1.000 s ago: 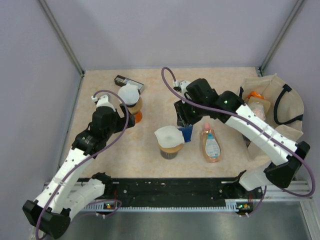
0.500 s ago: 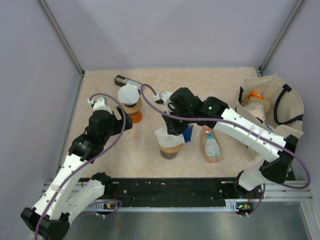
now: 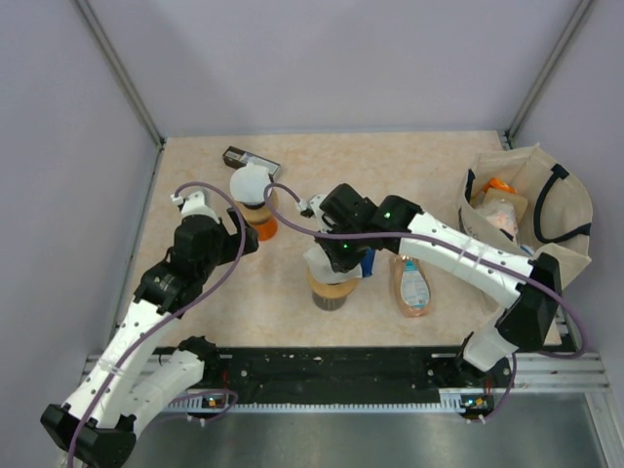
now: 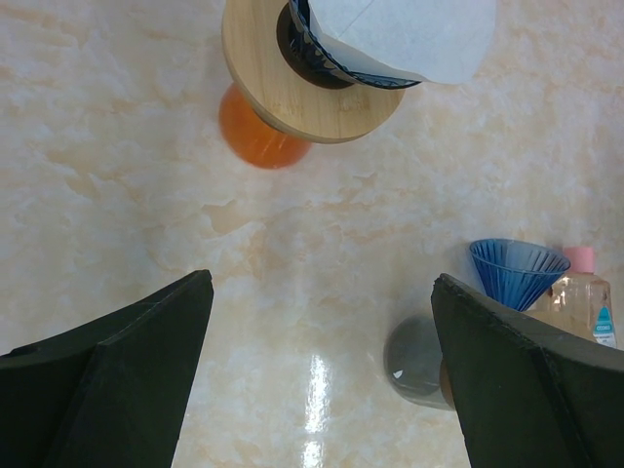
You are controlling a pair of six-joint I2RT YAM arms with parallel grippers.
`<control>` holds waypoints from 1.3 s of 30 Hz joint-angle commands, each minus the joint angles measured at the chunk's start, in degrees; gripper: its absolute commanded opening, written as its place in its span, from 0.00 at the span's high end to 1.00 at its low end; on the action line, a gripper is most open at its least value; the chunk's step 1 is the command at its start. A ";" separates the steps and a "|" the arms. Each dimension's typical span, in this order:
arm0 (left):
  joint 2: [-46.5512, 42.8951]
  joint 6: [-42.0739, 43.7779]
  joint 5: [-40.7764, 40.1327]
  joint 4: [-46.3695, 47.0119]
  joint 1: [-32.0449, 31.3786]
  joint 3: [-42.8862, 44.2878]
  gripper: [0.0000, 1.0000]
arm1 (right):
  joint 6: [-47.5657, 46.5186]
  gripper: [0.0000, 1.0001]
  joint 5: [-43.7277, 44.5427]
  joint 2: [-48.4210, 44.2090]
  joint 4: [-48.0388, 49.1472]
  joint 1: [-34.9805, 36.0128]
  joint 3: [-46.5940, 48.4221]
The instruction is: Place the coffee filter in the dripper
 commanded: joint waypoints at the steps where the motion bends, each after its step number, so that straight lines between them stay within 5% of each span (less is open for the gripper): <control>1: 0.40 -0.09 -1.51 1.02 0.30 -0.37 0.01 | -0.95 0.88 2.12 1.01 0.20 0.59 -0.98; 18: 0.75 0.97 -2.48 0.40 0.30 0.51 0.01 | 0.01 0.89 -2.45 3.65 5.73 0.77 -3.79; 39: 1.37 1.23 -2.92 -0.04 0.39 1.04 0.01 | 1.15 0.89 3.44 4.09 12.50 2.17 -9.24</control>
